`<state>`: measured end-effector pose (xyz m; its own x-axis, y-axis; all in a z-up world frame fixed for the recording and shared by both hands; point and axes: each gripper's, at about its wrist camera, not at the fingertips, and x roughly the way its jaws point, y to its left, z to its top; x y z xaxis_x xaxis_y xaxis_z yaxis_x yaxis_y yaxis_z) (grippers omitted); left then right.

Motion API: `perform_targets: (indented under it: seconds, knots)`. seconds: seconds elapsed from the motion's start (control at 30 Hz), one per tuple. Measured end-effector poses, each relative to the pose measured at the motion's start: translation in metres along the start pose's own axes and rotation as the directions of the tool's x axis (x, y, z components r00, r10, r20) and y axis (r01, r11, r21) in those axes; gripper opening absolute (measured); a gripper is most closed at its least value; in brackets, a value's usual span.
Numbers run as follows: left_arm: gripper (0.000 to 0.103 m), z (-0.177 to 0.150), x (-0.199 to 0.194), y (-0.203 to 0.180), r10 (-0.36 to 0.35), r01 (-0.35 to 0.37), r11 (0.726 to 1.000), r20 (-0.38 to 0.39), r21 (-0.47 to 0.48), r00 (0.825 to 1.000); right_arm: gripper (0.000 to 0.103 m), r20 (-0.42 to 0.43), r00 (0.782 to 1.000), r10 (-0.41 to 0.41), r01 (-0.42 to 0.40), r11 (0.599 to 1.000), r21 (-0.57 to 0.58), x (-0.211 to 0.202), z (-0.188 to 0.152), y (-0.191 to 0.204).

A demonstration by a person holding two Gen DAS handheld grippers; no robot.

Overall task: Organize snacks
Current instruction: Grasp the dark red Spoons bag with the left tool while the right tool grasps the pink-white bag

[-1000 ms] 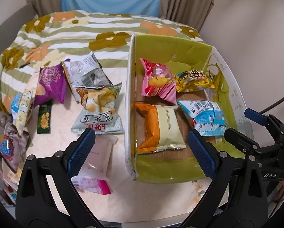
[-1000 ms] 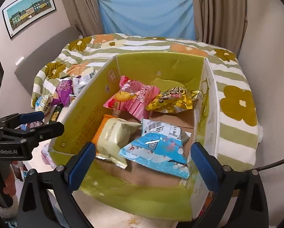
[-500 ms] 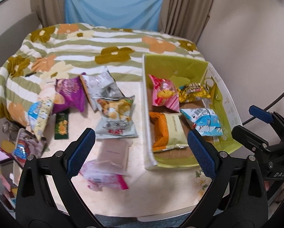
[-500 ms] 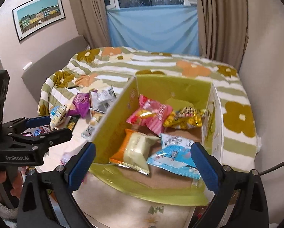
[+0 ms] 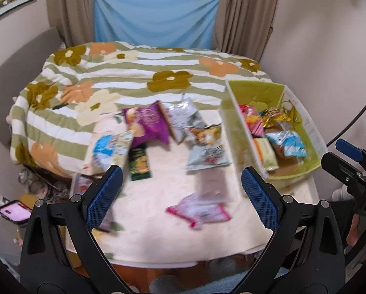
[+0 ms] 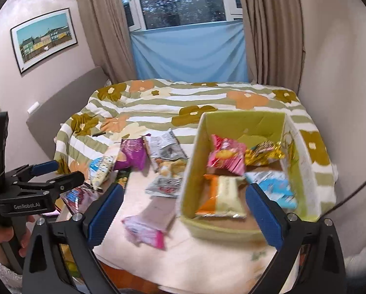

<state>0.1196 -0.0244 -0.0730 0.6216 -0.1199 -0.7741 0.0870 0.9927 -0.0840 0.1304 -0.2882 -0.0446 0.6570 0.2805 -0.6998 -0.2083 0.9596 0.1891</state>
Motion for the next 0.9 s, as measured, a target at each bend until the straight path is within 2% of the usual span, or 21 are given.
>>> perform_targets:
  seconds: [0.17,0.3,0.47,0.63,0.73,0.9]
  knots:
    - [0.097,-0.021,-0.007,0.05,0.002,-0.002,1.0,-0.024,-0.006,1.0,0.099,0.009,0.999,-0.045,0.045,0.998,0.041,0.002,-0.017,0.036]
    - [0.097,-0.036,-0.007,0.089,-0.018,0.018,1.0,-0.045,-0.021,0.999,0.099,-0.027,0.998,-0.057,0.059,0.996,0.064,0.013,-0.031,0.063]
    - [0.097,-0.054,0.005,0.124,-0.009,0.009,1.0,-0.078,-0.004,0.997,0.099,-0.07,0.996,-0.056,0.063,0.993,0.104,0.03,-0.054,0.088]
    - [0.097,-0.071,0.029,0.152,0.0,-0.005,0.999,-0.12,-0.04,0.993,0.099,-0.123,0.992,-0.034,0.048,0.993,0.111,0.051,-0.073,0.102]
    - [0.097,-0.08,0.049,0.161,0.029,-0.034,0.999,-0.141,-0.036,0.99,0.099,-0.154,0.987,-0.037,0.051,0.995,0.09,0.066,-0.083,0.105]
    - [0.097,-0.089,0.082,0.157,0.119,-0.114,0.993,-0.182,0.039,0.976,0.099,-0.229,0.973,-0.04,0.047,0.999,0.027,0.104,-0.104,0.108]
